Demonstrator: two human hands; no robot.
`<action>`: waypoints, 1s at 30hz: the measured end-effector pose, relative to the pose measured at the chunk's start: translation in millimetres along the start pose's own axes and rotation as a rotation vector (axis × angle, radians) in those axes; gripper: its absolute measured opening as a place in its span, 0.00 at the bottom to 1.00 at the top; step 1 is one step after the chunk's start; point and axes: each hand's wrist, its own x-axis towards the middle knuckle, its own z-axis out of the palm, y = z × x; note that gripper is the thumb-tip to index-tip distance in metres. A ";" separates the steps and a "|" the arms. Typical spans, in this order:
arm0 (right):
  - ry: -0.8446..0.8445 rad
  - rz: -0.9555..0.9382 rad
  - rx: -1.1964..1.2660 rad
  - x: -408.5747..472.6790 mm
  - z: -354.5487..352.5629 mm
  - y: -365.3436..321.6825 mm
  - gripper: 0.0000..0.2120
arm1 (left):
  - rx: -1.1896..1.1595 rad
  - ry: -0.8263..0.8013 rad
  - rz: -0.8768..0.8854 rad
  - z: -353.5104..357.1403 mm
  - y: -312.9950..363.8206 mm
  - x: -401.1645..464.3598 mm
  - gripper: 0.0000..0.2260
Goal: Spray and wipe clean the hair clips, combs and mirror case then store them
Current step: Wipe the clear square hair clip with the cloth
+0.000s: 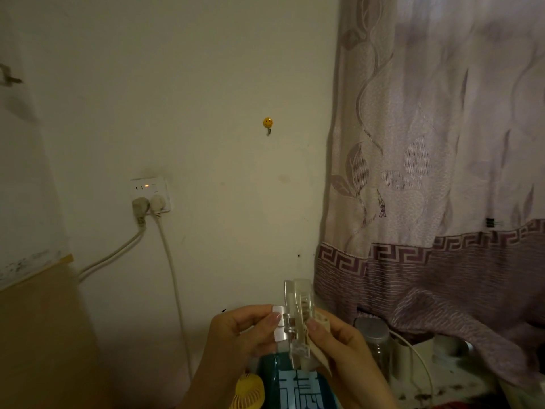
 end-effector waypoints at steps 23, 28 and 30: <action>0.159 -0.161 -0.203 -15.7 3.3 5.1 0.21 | 0.114 -0.009 0.113 8.2 -2.6 -4.5 0.11; 0.111 -0.136 -0.271 -26.6 4.1 11.4 0.19 | 0.036 -0.004 0.095 2.5 -6.6 -4.4 0.09; 0.129 -0.138 -0.302 -29.2 2.9 12.9 0.19 | 0.028 -0.022 0.089 0.1 -9.3 -4.9 0.08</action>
